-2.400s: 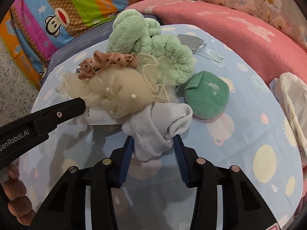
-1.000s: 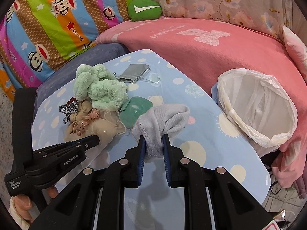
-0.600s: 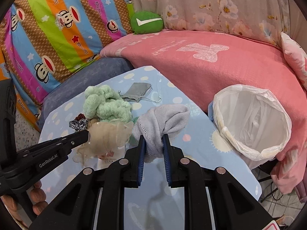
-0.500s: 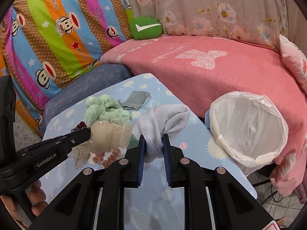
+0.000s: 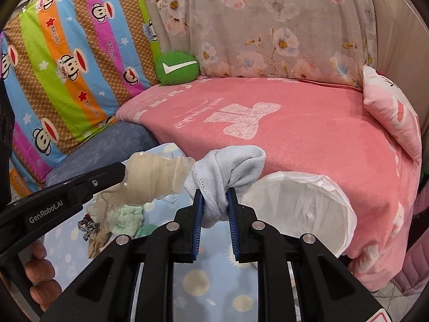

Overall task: Organize soft objects
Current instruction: 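Carry the white sock with the right tool over the bin, then open the right tool to drop the sock into the bin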

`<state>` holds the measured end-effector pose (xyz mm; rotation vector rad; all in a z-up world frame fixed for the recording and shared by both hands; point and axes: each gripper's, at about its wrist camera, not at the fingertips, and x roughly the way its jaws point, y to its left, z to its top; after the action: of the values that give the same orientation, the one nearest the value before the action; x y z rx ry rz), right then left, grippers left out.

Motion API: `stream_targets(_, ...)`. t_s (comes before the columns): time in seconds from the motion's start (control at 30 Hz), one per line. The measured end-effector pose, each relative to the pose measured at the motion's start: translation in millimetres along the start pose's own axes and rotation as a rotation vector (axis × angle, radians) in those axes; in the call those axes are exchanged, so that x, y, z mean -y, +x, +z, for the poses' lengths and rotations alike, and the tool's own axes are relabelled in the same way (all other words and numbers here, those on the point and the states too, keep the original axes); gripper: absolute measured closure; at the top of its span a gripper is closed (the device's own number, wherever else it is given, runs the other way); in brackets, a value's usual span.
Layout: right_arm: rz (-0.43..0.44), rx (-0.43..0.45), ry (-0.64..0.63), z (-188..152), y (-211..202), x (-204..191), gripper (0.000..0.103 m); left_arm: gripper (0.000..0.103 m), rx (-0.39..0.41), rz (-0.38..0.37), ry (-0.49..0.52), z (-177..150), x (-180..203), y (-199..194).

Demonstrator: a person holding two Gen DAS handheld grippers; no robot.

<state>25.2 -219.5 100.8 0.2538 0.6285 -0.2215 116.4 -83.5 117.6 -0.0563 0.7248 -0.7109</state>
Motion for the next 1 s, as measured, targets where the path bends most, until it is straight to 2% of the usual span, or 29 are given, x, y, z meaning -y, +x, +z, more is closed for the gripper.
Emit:
stream_targets(0.37, -0.107, -0.062, 0.093, 1, 32, 87, 0.085, 0.102, -0.116, -0.135, 0.032, 10, 55, 79)
stream_targets(0.43, -0.126, -0.076, 0.109, 0, 39, 99, 0.083, 0.101, -0.13, -0.167, 0.043, 9, 62, 92)
stream_targets(0.53, -0.14, -0.098, 0.131, -4, 51, 113, 0.078, 0.1, -0.124, -0.154, 0.07, 7, 70, 106)
stream_targets(0.57, -0.144, -0.101, 0.137, -5, 55, 117, 0.075, 0.094, -0.126, -0.141, 0.069, 8, 71, 111)
stream_targets(0.6, -0.149, -0.103, 0.139, -5, 57, 119, 0.071, 0.083, -0.128, -0.134, 0.059, 8, 70, 116)
stream_targets(0.63, -0.156, -0.104, 0.142, -6, 59, 121, 0.062, 0.076, -0.133, -0.128, 0.042, 8, 67, 120)
stream_targets(0.67, -0.165, -0.104, 0.146, -6, 61, 122, 0.058, 0.067, -0.133, -0.118, 0.026, 8, 65, 121)
stream_targets(0.7, -0.17, -0.1, 0.149, -6, 61, 122, 0.055, 0.064, -0.129, -0.109, 0.018, 8, 62, 121)
stream_targets(1.0, -0.15, -0.088, 0.088, -8, 54, 93, 0.053, 0.061, -0.083, 0.006, 0.014, 2, 33, 97)
